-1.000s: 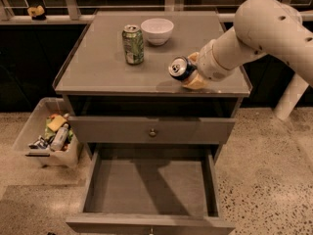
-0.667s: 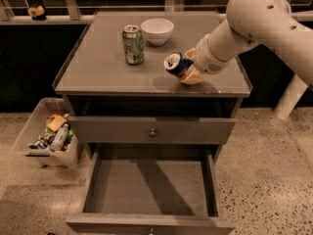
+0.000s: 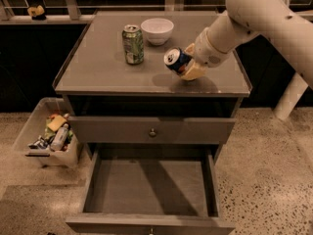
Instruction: Pick pepsi can from middle drawer and place on counter
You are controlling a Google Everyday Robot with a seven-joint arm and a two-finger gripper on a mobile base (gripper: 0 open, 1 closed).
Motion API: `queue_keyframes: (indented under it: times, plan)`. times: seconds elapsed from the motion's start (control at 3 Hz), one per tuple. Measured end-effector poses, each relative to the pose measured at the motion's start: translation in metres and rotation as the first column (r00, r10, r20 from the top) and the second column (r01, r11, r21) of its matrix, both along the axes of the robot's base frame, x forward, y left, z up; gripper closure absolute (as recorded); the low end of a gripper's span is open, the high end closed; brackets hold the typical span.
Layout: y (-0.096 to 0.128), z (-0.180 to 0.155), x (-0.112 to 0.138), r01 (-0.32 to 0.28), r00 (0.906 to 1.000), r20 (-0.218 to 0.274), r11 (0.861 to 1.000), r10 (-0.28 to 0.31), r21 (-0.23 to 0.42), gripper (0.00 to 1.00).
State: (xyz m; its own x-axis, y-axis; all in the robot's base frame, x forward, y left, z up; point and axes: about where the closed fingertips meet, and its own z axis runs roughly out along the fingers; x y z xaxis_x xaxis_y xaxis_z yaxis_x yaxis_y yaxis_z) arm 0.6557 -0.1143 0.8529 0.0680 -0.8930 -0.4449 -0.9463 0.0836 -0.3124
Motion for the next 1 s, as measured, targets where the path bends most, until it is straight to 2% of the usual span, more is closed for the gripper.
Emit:
queue_keyframes:
  times: [0.33, 0.67, 1.0]
  plan:
    - [0.017, -0.007, 0.019, -0.022, 0.993, -0.116, 1.0, 0.024, 0.019, 1.0]
    - [0.017, -0.007, 0.019, -0.022, 0.993, -0.116, 1.0, 0.024, 0.019, 1.0]
    - [0.018, -0.006, 0.03, -0.012, 0.9933, -0.115, 0.999, 0.009, -0.03, 1.0]
